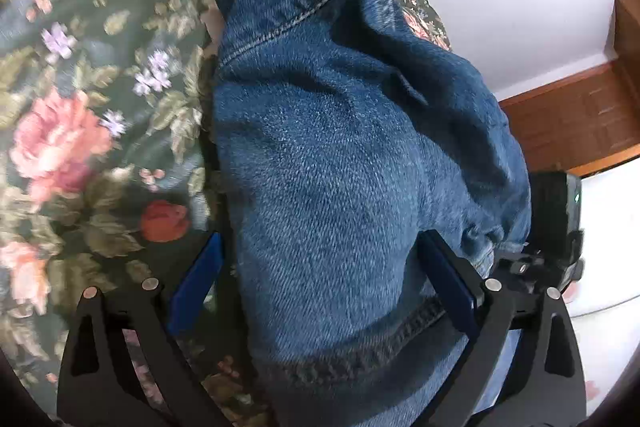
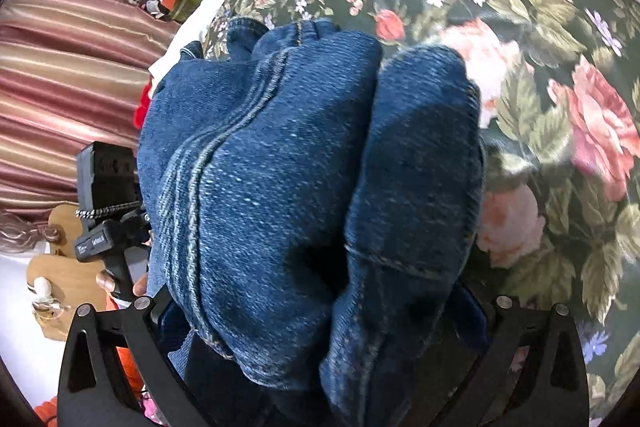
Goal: Fold large clothes
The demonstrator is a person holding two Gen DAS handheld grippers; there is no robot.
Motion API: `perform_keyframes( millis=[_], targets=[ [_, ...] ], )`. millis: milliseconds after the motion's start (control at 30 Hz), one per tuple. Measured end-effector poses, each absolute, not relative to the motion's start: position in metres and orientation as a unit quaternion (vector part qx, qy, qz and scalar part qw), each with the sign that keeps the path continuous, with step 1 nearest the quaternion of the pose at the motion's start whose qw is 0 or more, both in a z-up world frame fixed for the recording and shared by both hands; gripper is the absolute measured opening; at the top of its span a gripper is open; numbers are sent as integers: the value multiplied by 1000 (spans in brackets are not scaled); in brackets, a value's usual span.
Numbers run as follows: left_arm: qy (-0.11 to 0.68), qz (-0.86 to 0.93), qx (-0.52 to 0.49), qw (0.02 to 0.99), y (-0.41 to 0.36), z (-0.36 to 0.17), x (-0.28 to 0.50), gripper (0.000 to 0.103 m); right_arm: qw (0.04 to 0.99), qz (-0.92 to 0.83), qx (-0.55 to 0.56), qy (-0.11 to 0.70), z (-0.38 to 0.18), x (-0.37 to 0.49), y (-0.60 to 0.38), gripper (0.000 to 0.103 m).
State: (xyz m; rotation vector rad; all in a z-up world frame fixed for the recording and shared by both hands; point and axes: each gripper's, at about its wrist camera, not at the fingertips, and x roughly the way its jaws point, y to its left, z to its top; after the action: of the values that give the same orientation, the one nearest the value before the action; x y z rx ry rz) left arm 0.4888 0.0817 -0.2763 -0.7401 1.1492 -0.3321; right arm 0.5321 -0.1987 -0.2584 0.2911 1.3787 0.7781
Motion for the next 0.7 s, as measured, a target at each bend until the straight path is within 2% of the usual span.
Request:
perform_keyframes(
  millis=[67, 100, 300, 467, 700],
  targets=[
    [525, -163, -363, 752, 81, -279, 493, 91, 704, 345, 140, 605, -256, 528, -196, 101],
    [523, -158, -365, 754, 80, -278, 494, 89, 705, 348, 146, 600, -255, 525, -196, 94],
    [509, -148, -324, 783, 64, -249, 478, 74, 713, 354, 143, 588, -237, 502, -188, 71],
    [491, -148, -284, 810, 62, -207, 461, 70, 721, 360, 135, 576, -212, 479, -175, 59],
    [445, -158, -254, 844, 71, -143, 429, 70, 738, 367, 120, 553, -162, 442, -155, 55]
  ],
)
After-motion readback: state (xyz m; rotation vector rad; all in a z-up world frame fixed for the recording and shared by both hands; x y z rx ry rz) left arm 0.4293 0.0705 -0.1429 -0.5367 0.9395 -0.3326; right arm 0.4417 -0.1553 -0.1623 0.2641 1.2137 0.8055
